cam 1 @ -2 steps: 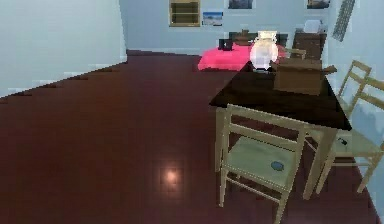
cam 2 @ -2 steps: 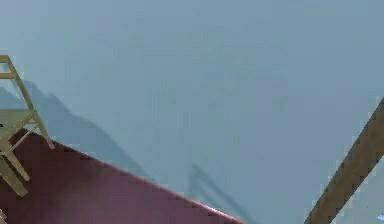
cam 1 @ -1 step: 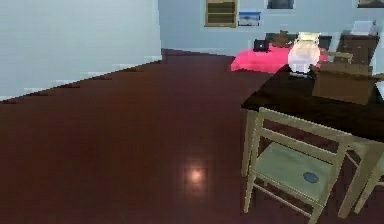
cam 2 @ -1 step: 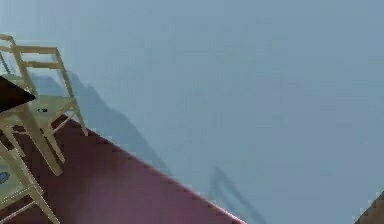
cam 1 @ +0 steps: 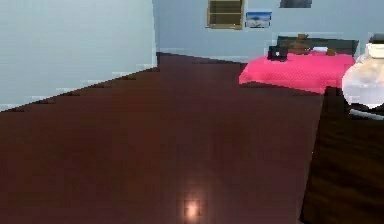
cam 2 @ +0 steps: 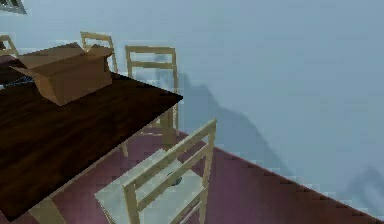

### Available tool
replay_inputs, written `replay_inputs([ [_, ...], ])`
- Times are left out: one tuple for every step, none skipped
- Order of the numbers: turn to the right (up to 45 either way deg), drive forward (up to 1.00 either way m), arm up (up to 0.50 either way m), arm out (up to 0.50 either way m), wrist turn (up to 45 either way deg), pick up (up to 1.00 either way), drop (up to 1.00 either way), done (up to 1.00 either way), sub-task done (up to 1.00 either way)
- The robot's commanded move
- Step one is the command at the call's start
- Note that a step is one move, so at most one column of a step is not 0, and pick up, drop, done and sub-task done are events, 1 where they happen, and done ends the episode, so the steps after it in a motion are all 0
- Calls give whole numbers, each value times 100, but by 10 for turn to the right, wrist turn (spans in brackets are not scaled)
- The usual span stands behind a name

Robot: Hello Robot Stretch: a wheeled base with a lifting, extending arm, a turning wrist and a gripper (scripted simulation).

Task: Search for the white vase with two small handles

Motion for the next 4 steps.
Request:
replay_inputs([
  [0,60,0,0,0,0,0,0,0],
  [300,0,0,0,0,0,0,0,0],
  [0,70,0,0,0,0,0,0,0],
  [420,0,0,0,0,0,0,0,0],
])
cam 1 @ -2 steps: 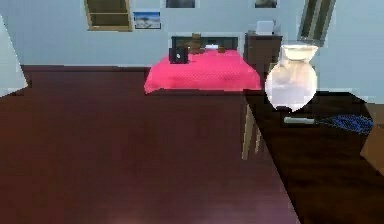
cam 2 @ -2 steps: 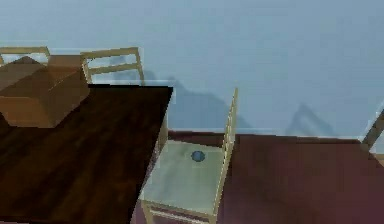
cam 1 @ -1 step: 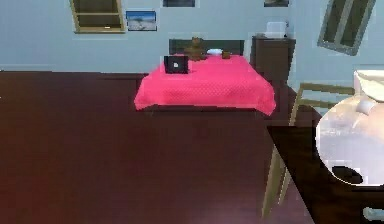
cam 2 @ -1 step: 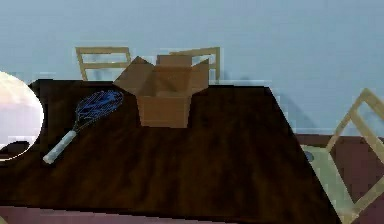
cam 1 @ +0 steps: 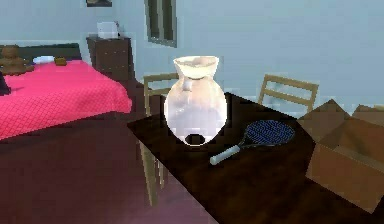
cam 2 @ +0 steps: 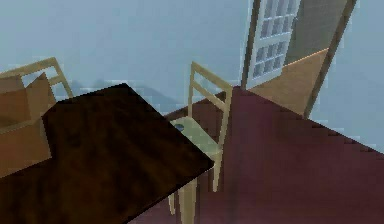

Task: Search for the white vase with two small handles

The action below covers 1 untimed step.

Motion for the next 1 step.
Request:
replay_inputs([
  [0,0,0,0,0,0,0,100,0],
])
